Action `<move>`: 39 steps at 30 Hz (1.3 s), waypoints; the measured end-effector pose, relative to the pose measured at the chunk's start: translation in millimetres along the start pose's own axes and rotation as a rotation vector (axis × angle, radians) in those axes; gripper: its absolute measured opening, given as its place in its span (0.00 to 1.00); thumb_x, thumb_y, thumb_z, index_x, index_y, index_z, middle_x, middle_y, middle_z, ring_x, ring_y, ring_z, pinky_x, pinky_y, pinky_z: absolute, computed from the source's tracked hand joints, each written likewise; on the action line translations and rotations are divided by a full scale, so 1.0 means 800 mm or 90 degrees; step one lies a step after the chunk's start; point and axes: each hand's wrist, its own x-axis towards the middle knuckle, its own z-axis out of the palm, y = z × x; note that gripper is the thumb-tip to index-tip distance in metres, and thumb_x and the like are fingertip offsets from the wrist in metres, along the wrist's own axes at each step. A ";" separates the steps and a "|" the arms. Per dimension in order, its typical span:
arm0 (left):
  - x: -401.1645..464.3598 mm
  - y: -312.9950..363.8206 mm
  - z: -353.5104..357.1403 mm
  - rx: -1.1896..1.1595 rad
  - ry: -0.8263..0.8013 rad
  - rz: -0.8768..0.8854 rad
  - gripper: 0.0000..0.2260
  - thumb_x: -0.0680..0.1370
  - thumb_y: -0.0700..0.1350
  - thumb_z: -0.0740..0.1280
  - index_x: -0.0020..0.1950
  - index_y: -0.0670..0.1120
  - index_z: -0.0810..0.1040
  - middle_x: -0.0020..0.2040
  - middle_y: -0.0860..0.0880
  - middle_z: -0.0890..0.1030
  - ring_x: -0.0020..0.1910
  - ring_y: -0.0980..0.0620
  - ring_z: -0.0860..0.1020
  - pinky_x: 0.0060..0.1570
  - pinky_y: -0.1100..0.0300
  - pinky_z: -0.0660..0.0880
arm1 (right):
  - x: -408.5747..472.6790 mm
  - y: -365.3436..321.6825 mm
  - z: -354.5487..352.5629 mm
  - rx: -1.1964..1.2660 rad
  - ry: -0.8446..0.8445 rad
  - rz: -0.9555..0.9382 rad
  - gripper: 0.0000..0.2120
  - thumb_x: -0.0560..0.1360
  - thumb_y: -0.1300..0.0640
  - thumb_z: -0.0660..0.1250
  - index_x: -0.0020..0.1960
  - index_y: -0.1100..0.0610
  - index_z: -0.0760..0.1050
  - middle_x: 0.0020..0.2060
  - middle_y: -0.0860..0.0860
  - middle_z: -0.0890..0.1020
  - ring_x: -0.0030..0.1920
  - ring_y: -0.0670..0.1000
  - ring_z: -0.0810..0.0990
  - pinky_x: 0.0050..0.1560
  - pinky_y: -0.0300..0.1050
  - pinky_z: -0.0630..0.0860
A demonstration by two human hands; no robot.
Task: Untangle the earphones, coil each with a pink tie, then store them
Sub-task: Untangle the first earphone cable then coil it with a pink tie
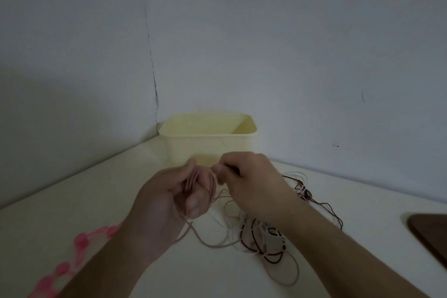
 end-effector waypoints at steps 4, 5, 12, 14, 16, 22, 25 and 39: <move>0.012 -0.005 -0.004 -0.138 0.042 0.062 0.16 0.82 0.41 0.58 0.57 0.32 0.80 0.50 0.36 0.85 0.48 0.41 0.85 0.46 0.56 0.83 | -0.004 -0.001 0.025 -0.022 -0.078 0.002 0.09 0.82 0.53 0.59 0.48 0.52 0.77 0.44 0.51 0.85 0.47 0.57 0.82 0.49 0.54 0.80; 0.021 -0.009 -0.011 -0.164 0.080 0.077 0.15 0.82 0.39 0.57 0.60 0.32 0.78 0.55 0.35 0.86 0.53 0.42 0.86 0.48 0.57 0.83 | -0.005 -0.002 0.029 -0.037 -0.104 -0.001 0.08 0.82 0.54 0.61 0.47 0.52 0.77 0.45 0.53 0.85 0.48 0.58 0.82 0.50 0.54 0.81; 0.045 -0.015 -0.038 0.234 0.240 0.073 0.08 0.83 0.48 0.65 0.52 0.46 0.80 0.43 0.50 0.89 0.48 0.47 0.86 0.45 0.62 0.78 | -0.012 -0.018 0.029 -0.046 -0.186 -0.059 0.08 0.81 0.54 0.64 0.44 0.51 0.79 0.42 0.49 0.84 0.46 0.54 0.81 0.51 0.53 0.80; 0.020 -0.016 -0.020 0.414 0.177 0.062 0.18 0.86 0.50 0.61 0.40 0.49 0.82 0.33 0.55 0.84 0.37 0.56 0.80 0.37 0.67 0.72 | -0.009 -0.021 0.016 -0.025 -0.133 -0.081 0.08 0.81 0.54 0.65 0.44 0.50 0.79 0.38 0.46 0.83 0.42 0.50 0.82 0.47 0.50 0.80; 0.001 -0.016 -0.005 0.427 0.098 0.044 0.27 0.87 0.54 0.54 0.35 0.46 0.82 0.31 0.47 0.83 0.31 0.52 0.78 0.34 0.64 0.72 | -0.004 -0.017 -0.002 -0.007 -0.054 -0.090 0.09 0.81 0.52 0.66 0.43 0.50 0.80 0.34 0.44 0.83 0.37 0.44 0.81 0.44 0.46 0.79; -0.003 0.001 0.004 0.097 0.011 0.008 0.26 0.85 0.52 0.55 0.38 0.37 0.80 0.24 0.42 0.70 0.24 0.48 0.66 0.28 0.60 0.66 | 0.004 0.007 -0.009 0.099 0.021 0.020 0.13 0.84 0.54 0.65 0.41 0.51 0.80 0.25 0.44 0.71 0.27 0.44 0.67 0.30 0.39 0.66; 0.005 0.006 0.006 -0.087 0.027 0.065 0.20 0.85 0.44 0.55 0.48 0.36 0.83 0.37 0.39 0.80 0.36 0.44 0.78 0.37 0.57 0.79 | -0.001 0.009 0.012 0.080 -0.045 0.047 0.15 0.85 0.54 0.62 0.41 0.52 0.79 0.28 0.46 0.74 0.29 0.44 0.71 0.32 0.38 0.67; -0.002 -0.012 0.004 0.361 0.009 0.006 0.30 0.86 0.57 0.53 0.35 0.44 0.83 0.28 0.40 0.80 0.27 0.48 0.75 0.32 0.62 0.72 | -0.007 -0.021 -0.022 0.069 -0.020 -0.018 0.09 0.75 0.54 0.76 0.38 0.54 0.80 0.24 0.42 0.73 0.27 0.44 0.69 0.32 0.37 0.68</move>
